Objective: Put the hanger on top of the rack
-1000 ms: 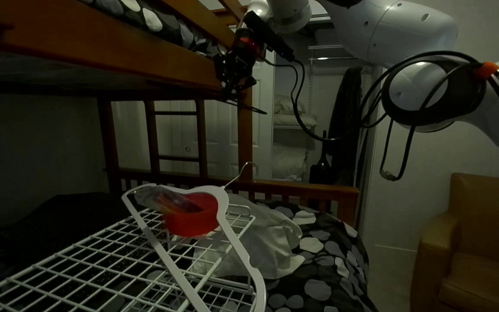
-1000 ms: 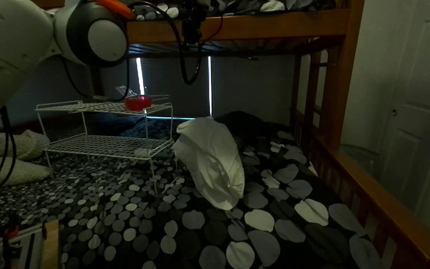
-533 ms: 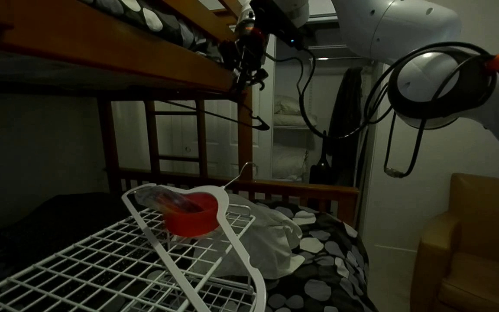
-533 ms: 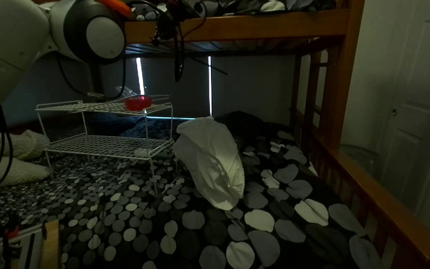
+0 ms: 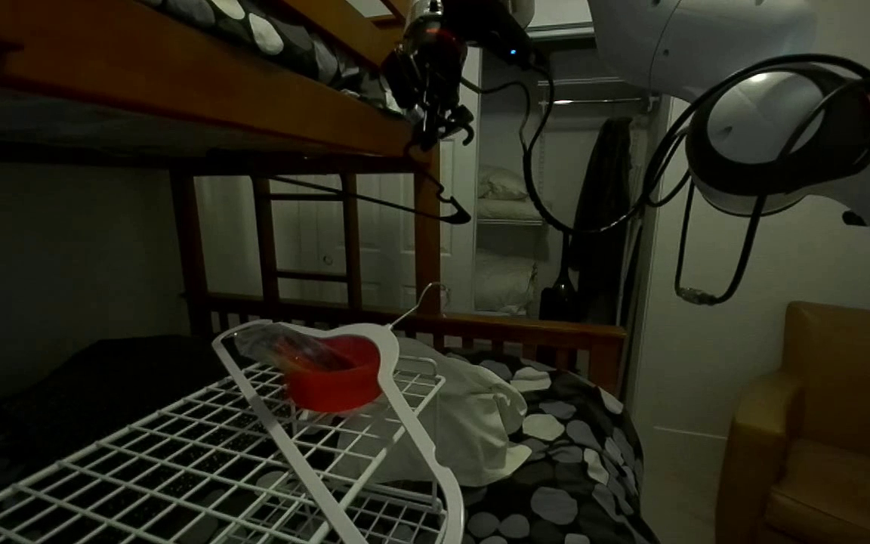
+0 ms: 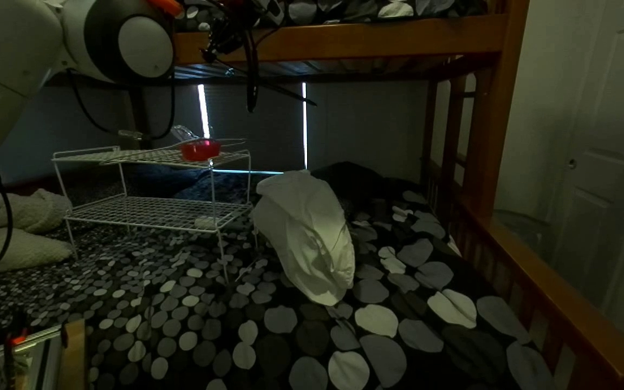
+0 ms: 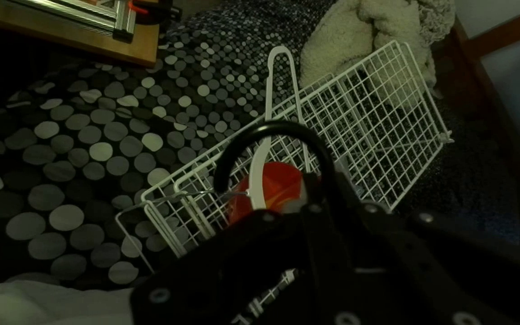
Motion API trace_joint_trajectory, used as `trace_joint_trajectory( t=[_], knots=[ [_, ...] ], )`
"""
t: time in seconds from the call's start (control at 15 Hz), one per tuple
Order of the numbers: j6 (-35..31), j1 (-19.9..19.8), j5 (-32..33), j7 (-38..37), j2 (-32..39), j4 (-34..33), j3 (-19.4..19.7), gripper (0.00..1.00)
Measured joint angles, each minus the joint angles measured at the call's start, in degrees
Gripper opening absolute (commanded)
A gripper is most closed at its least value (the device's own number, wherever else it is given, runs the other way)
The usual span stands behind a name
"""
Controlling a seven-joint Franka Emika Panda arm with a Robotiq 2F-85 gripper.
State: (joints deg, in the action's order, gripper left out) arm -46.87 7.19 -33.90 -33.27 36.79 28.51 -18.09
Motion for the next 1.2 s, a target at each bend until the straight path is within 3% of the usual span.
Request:
trace_joint_trajectory(
  t=[0.33, 0.6, 0.87, 1.0, 1.2],
  knots=[
    [0.0, 1.3, 0.0, 2.8, 0.0, 1.8, -2.1, 0.02],
    [0.0, 4.9, 0.0, 3.7, -0.3, 5.3, -6.9, 0.02],
    [0.0, 8.3, 0.6, 1.7, -2.1, 7.4, -8.0, 0.02],
    [0.1, 8.9, 1.8, -0.6, -3.9, 11.1, -10.5, 0.02],
    [0.1, 7.6, 3.5, -3.1, -5.8, 19.5, -17.9, 0.02]
  ],
)
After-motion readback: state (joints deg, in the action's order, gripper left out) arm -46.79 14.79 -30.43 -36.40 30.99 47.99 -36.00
